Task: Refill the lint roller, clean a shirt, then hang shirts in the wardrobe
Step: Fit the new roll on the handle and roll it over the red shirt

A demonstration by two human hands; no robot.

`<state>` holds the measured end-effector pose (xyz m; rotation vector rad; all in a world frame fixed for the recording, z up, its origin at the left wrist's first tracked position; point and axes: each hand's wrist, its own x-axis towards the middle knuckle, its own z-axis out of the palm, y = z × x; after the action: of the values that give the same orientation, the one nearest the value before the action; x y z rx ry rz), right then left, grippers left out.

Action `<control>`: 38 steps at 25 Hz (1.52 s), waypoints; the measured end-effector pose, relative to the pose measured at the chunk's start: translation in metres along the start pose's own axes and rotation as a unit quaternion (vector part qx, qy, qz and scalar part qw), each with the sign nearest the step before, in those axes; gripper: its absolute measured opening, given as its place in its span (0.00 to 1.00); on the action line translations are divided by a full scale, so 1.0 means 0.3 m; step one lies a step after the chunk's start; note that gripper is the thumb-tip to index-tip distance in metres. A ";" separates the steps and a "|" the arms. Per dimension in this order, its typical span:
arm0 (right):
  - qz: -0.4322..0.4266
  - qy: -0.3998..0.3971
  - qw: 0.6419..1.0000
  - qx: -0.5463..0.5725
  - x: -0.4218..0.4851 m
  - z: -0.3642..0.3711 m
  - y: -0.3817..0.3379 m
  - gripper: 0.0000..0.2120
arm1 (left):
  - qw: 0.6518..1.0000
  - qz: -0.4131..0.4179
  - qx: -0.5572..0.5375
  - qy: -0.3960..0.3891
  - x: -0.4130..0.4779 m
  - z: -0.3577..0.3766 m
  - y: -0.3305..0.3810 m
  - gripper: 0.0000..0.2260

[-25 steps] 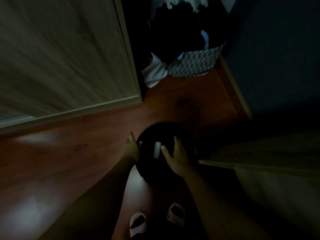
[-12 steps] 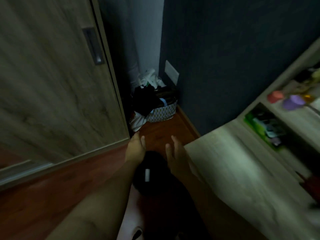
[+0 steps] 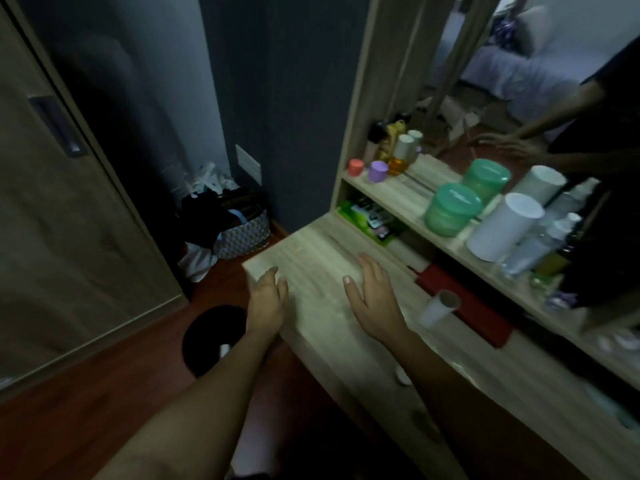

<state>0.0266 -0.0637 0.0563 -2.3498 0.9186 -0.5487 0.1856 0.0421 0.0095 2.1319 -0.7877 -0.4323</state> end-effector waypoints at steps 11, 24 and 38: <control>0.070 -0.005 0.997 0.014 -0.219 -0.364 0.582 0.32 | 0.973 0.095 0.097 -0.188 -0.438 0.512 0.244 0.25; 0.135 -0.046 0.981 0.132 -0.120 -0.227 0.731 0.27 | 0.925 0.154 0.254 -0.236 -0.435 0.679 0.211 0.17; 0.001 -0.115 0.975 0.192 -0.224 -0.324 0.676 0.23 | 0.982 -0.056 -0.173 -0.053 -0.433 0.503 0.517 0.11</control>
<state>-0.1708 -0.1735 -0.0072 -2.0102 0.6430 -0.4005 -0.0530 -0.0326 0.0430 1.8437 -0.6019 -0.6943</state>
